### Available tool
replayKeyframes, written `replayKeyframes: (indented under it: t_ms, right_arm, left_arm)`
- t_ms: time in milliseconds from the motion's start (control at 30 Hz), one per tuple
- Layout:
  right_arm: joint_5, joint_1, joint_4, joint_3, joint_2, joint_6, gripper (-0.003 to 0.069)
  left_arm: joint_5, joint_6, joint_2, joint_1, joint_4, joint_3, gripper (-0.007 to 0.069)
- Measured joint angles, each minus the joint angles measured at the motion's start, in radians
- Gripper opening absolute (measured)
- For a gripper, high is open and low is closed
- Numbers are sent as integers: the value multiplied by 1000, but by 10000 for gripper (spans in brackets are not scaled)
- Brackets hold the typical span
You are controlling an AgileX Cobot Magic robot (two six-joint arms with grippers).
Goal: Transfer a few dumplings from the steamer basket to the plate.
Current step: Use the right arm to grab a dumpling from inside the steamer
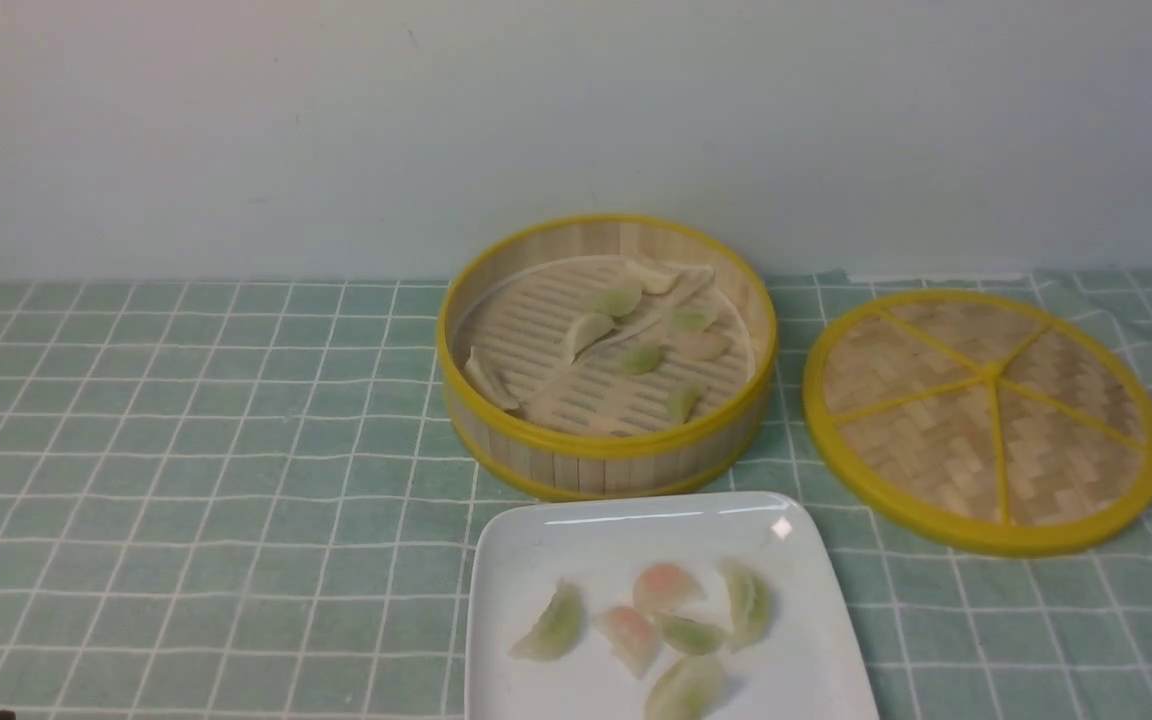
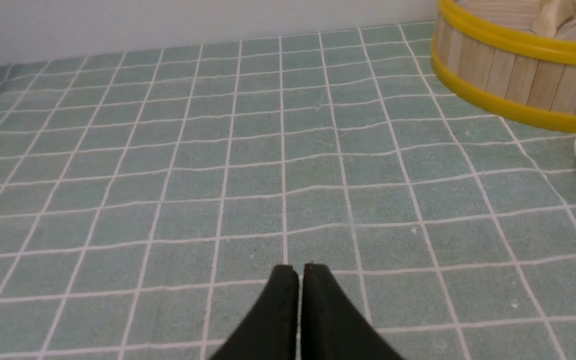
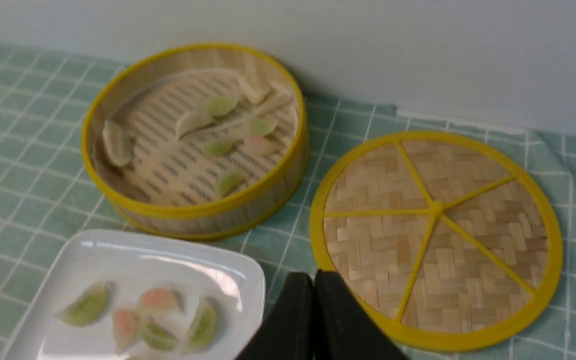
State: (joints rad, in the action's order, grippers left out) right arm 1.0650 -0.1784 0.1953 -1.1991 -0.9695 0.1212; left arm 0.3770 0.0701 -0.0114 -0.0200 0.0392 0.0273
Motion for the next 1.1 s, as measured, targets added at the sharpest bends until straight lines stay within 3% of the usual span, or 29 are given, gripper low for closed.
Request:
replayKeyframes:
  t_ms: [233,500,633,733,833,1000,1100]
  right_arm:
    - [156,0,99,-137,-206,209,-12]
    - [193,-41,102,-411,-509,339,-12]
    - [193,-143,54,-509,-635,394,-12]
    - [193,-201,-14,-570,-736,404,-11]
    - [193,-232,-73,-618,-819,405,-7]
    - [193,-259,-113,-756,-1037,407,46]
    - [191,-261,-113,-836,-1136,408,109]
  left_arm:
    - [-24,-5,0,0,8,1,-6]
    - [-397,-161,0,0,370,2,-6]
    - [-601,-202,0,0,439,2,-6]
    - [-653,-246,0,0,456,-29,-6]
    - [-530,-251,19,0,424,-137,-6]
    - [141,-227,350,0,273,-570,-6]
    - [447,-149,588,0,253,-748,-6]
